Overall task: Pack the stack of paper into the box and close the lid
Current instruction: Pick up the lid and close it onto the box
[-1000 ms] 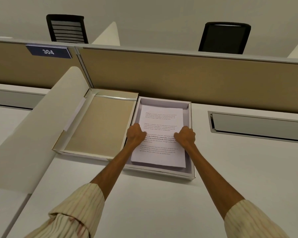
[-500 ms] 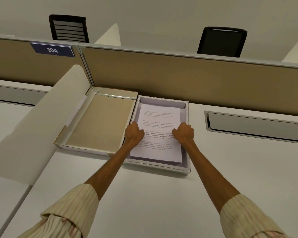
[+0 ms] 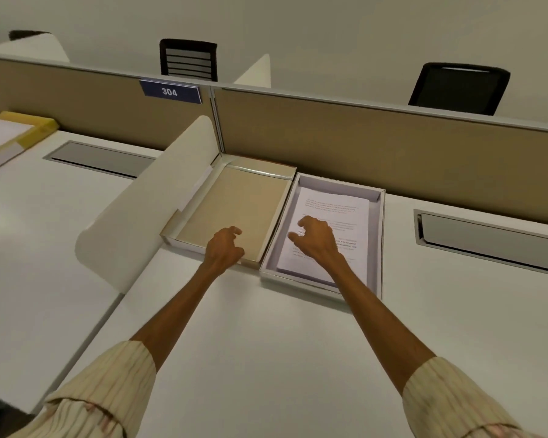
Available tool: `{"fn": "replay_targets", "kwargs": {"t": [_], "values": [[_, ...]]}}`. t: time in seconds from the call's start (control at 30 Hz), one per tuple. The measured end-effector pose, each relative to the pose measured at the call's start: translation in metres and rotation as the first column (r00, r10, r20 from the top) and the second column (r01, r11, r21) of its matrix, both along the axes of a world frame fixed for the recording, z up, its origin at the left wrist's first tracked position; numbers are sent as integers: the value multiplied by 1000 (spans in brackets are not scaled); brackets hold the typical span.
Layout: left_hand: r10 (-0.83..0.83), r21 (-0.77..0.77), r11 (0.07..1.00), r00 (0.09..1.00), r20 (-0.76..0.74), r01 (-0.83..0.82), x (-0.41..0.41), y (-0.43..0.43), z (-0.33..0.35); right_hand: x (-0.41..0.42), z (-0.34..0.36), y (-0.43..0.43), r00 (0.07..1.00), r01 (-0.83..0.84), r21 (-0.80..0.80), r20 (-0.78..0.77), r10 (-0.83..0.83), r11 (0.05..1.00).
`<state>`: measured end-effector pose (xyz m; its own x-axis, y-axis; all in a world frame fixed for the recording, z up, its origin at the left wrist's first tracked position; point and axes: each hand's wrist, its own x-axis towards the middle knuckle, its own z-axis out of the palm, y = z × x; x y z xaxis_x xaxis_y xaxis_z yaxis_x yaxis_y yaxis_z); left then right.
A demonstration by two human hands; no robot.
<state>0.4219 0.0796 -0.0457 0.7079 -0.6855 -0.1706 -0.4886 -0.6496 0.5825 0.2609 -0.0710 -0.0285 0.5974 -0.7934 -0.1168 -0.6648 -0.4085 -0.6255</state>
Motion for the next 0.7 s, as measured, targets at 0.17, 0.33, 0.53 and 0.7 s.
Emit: {"fn": "replay_targets", "kwargs": {"t": [0.17,0.33,0.53,0.7], "values": [[-144,184,976,977,159,114,15,43,-18,37,-23,46,958,-279,19,-58,280,960],[-106,-7,994,982,156,108,3,42,-29,38,-50,66,915,-377,-89,-190,356,922],[-100,-114,986,983,152,118,3,43,-31,38,-59,76,923,-362,-197,-211,321,911],[-120,-129,981,979,164,142,7,43,-35,41,-64,83,954,-289,-240,-151,258,927]]}}
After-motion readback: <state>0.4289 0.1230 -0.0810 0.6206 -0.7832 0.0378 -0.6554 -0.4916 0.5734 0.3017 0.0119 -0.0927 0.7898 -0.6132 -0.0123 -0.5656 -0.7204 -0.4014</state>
